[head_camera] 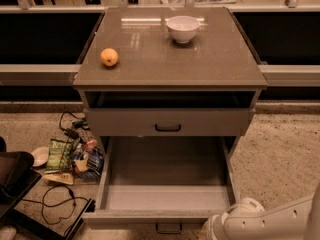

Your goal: Close middle drawer

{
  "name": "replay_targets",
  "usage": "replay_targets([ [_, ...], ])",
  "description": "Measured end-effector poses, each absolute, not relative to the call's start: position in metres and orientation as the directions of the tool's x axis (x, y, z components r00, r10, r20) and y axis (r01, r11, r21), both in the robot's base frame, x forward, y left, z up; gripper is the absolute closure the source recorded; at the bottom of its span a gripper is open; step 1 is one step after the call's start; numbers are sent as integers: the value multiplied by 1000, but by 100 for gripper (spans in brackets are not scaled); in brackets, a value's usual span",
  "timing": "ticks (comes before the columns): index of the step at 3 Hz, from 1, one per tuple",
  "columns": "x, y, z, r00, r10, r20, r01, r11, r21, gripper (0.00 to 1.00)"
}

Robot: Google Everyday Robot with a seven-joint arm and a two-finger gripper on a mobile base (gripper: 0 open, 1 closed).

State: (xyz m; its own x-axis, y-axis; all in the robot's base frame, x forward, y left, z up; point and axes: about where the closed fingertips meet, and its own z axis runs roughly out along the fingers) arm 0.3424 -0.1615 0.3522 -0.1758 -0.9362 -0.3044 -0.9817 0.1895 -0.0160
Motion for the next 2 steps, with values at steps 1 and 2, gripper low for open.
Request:
replay_targets([
  [1,364,-163,349,-167,-936,-309,-981,190,-43,100],
  [2,403,-161,349,-146,-941,-306,-981,177,-78,100],
])
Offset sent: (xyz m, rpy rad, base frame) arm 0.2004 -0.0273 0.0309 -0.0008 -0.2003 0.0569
